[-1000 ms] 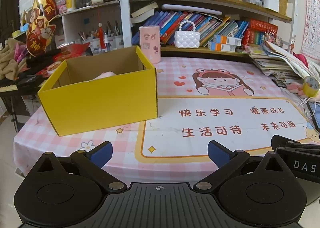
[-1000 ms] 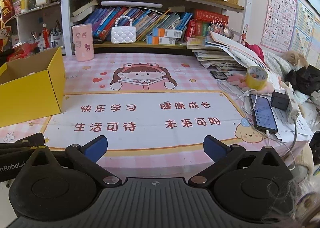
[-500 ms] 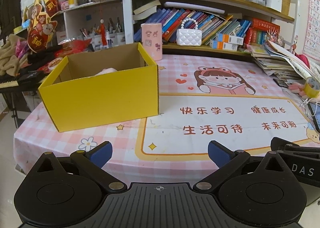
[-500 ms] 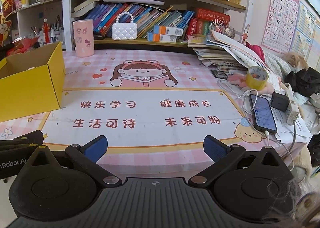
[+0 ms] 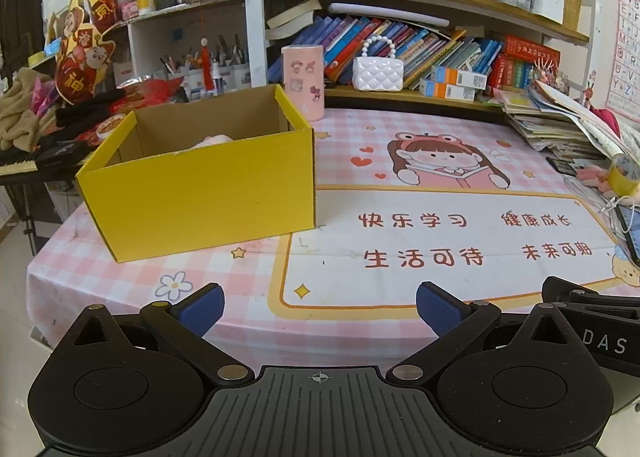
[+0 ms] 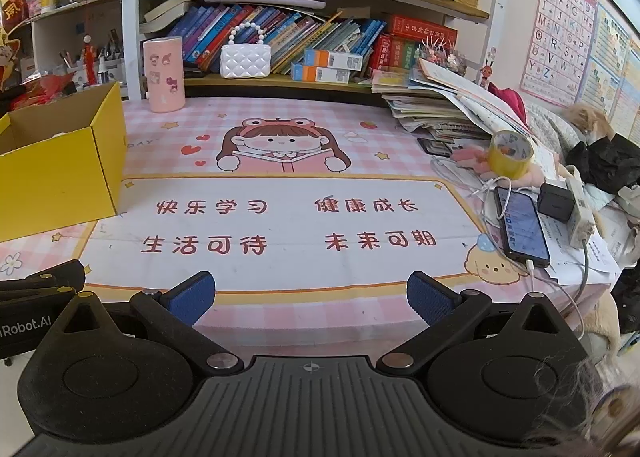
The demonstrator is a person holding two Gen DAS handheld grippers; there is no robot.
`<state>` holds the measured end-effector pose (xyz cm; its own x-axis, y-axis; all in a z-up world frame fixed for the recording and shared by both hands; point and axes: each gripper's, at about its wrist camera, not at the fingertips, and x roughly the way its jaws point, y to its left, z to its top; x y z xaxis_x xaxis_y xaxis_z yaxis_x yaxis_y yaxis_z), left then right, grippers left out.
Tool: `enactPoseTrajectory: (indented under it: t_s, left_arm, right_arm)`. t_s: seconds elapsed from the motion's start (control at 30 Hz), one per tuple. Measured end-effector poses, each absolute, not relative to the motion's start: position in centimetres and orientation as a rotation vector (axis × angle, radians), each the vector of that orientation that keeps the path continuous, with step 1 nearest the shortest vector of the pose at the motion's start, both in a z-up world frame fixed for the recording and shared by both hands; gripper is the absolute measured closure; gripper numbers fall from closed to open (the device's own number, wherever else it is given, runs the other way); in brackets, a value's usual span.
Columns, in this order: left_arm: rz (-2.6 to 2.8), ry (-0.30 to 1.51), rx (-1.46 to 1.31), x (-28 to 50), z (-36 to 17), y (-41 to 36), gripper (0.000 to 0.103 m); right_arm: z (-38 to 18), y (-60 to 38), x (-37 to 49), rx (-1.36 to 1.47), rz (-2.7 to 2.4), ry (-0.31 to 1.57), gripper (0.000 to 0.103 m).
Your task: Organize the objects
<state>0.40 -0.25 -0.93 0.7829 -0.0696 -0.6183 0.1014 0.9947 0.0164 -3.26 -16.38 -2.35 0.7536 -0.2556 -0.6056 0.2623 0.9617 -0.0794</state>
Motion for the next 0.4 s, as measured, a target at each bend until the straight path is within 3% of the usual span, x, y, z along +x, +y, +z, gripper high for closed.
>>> enactPoseTrajectory:
  t_s: [0.4]
  left_arm:
    - [-0.080, 0.682, 0.042, 0.43, -1.18, -0.21, 0.000]
  right_arm:
    - [-2.72, -16.49, -3.43, 0.006, -0.270, 0.674, 0.000]
